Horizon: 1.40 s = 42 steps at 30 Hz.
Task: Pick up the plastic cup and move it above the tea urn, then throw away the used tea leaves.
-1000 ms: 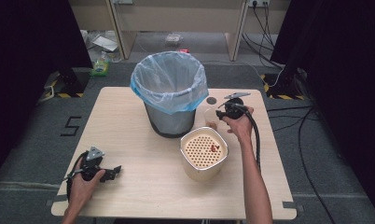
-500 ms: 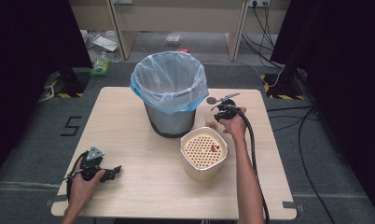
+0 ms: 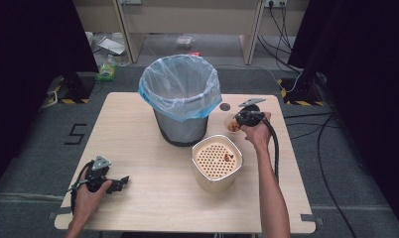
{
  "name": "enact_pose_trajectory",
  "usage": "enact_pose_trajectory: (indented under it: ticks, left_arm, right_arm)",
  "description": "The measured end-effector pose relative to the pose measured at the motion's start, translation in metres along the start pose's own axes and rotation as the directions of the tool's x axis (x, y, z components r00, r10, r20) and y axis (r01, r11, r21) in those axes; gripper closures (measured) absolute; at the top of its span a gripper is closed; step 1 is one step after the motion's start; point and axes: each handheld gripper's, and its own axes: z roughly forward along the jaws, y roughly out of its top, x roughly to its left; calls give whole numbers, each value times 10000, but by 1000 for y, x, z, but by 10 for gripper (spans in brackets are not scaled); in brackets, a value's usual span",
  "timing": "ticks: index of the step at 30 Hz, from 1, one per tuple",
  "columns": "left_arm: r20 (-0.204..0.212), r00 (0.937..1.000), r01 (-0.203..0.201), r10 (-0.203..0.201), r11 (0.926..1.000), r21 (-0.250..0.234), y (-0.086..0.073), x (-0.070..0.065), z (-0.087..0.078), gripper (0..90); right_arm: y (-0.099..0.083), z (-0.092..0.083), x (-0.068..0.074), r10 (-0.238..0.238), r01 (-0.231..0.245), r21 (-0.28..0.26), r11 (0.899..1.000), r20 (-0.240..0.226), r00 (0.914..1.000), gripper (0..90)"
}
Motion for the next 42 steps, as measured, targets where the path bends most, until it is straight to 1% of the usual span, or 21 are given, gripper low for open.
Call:
enact_pose_trajectory:
  ticks: [2,3,4,6,9,13,16,19,21,22,24,26,28,31,32,33,34,35,38,40,42]
  left_arm:
    - [0,10000,0,0,10000,-1,0,0,0,0]
    - [0,10000,0,0,10000,-1,0,0,0,0]
    - [-1,10000,2,-2,10000,-2,0,0,0,0]
    - [0,10000,2,-2,10000,-1,0,0,0,0]
    - [0,10000,5,-5,10000,-3,0,0,0,0]
    - [1,10000,3,-3,10000,-1,0,0,0,0]
    - [-2,10000,3,-3,10000,-2,0,0,0,0]
    - [-2,10000,3,-3,10000,-4,0,0,0,0]
    - [-2,10000,0,0,10000,-1,0,0,0,0]
    - [-2,10000,0,0,10000,-1,0,0,0,0]
    - [-3,10000,3,-3,10000,-1,0,0,0,0]
    - [-4,10000,0,0,10000,0,0,0,0,0]
    - [-3,10000,0,0,10000,-3,0,0,0,0]
    - [-2,10000,2,-2,10000,-1,0,0,0,0]
    - [-2,10000,2,-2,10000,-1,0,0,0,0]
    - [-3,10000,-1,1,10000,1,0,0,0,0]
    - [-3,10000,0,0,10000,-1,0,0,0,0]
    - [-1,10000,3,-3,10000,-2,0,0,0,0]
    - [-3,10000,2,-2,10000,-1,0,0,0,0]
    - [-1,10000,3,-3,10000,-2,0,0,0,0]
    - [-3,10000,-3,3,10000,3,0,0,0,0]
  right_arm:
    - [0,-6,-2,-33,35,-151,9999,123,9999,874]
    - [0,-6,-2,-33,35,-151,9999,123,9999,874]
    - [2,-12,-2,-60,67,-301,9995,229,9997,874]
    - [3,-18,-3,-105,117,-480,9988,257,9996,874]
    - [4,-27,-2,-290,320,-629,9975,483,9984,874]
    - [5,-40,-2,-492,562,-1021,9932,705,9963,874]
    - [6,-51,0,-627,741,-1321,9885,884,9941,873]
    - [6,-61,3,-791,928,-1591,9829,903,9928,872]
    - [6,-68,5,-921,1091,-1769,9782,1014,9906,872]
    - [6,-68,5,-921,1091,-1769,9782,1014,9906,872]
    - [7,-75,8,-1067,1272,-2053,9704,1079,9884,872]
    - [7,-78,9,-1093,1313,-2128,9682,1120,9877,872]
    - [6,-83,13,-1183,1432,-2380,9607,1158,9862,872]
    - [5,-86,19,-1350,1632,-2598,9518,1232,9832,872]
    - [5,-86,19,-1350,1632,-2598,9518,1232,9832,872]
    - [5,-88,21,-1421,1717,-2643,9490,1277,9816,872]
    - [4,-91,27,-1666,2005,-2699,9418,1436,9755,872]
    - [4,-93,30,-1763,2130,-2765,9371,1517,9726,872]
    - [2,-99,40,-2011,2468,-3088,9186,1725,9643,872]
    - [1,-104,47,-2242,2774,-3241,9044,1920,9554,872]
    - [-1,-109,54,-2380,2979,-3450,8901,2057,9492,872]
